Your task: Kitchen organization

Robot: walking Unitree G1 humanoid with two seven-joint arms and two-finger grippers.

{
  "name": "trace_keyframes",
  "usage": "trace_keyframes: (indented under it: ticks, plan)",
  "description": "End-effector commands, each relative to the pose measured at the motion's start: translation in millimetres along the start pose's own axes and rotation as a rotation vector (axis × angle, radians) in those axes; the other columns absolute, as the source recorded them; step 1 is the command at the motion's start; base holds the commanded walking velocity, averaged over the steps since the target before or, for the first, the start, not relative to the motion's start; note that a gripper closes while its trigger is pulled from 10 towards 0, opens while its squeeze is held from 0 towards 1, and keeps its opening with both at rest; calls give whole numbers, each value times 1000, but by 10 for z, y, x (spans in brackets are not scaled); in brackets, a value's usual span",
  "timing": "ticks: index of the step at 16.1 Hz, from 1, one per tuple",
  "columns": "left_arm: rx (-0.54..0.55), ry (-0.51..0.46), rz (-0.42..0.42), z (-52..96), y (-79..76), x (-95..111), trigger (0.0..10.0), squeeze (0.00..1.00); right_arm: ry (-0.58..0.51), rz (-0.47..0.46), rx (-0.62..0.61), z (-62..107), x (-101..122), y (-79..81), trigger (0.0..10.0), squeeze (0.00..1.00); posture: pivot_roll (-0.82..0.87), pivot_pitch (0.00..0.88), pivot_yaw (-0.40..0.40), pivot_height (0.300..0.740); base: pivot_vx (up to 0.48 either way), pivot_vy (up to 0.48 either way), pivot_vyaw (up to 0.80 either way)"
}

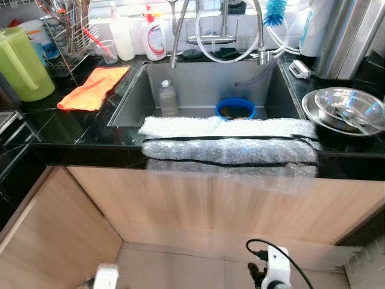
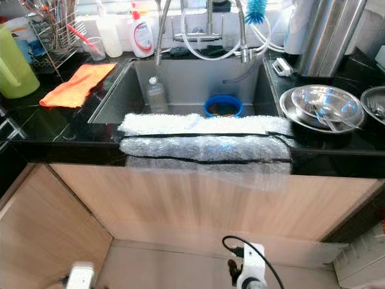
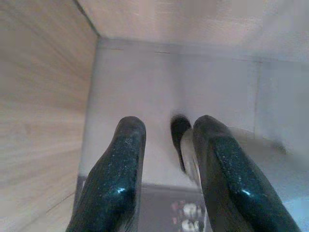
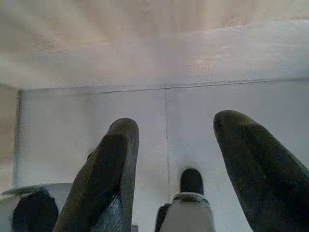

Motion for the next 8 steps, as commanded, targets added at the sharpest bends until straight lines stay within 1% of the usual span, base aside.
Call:
trace_keyframes:
  ticks: [1, 3, 4, 5, 7, 8]
  plan:
    - [32, -188, -11, -192, 52, 841, 10000, 0, 25, 0, 40, -12, -30, 175, 10000, 0, -58, 0, 62, 740, 0, 0, 0]
    - [79, -210, 60, -163, 147, 824, 10000, 0, 33, 12, 69, -13, -49, 286, 10000, 0, -23, 0, 36, 740, 0, 0, 0]
    - [75, -222, 81, -157, 142, 820, 10000, 0, 30, 17, 69, -13, -48, 314, 10000, 0, -12, 0, 30, 740, 0, 0, 0]
    - [66, -228, 77, -154, 136, 820, 10000, 0, 26, 25, 67, -13, -45, 327, 10000, 0, 1, 0, 30, 740, 0, 0, 0]
    - [37, -249, 71, -148, 105, 834, 10000, 0, -11, 7, 52, -12, -11, 332, 10000, 0, 6, 0, 51, 740, 0, 0, 0]
    - [19, -254, 58, -131, 106, 809, 10000, 0, -38, 18, 52, -10, 16, 333, 10000, 0, -21, 0, 83, 740, 0, 0, 0]
Point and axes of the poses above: a point about 5 cm out from each wrist's last joint towards the gripper, its own z axis pointing back from the gripper into the wrist, its own x axis along the axis of the wrist's last joint, y = z × x, the point moved 2 cm from there along -z, pointing out of the wrist towards the gripper, and after that the axes turned 6 degrees about z, right-handed, at the moved point
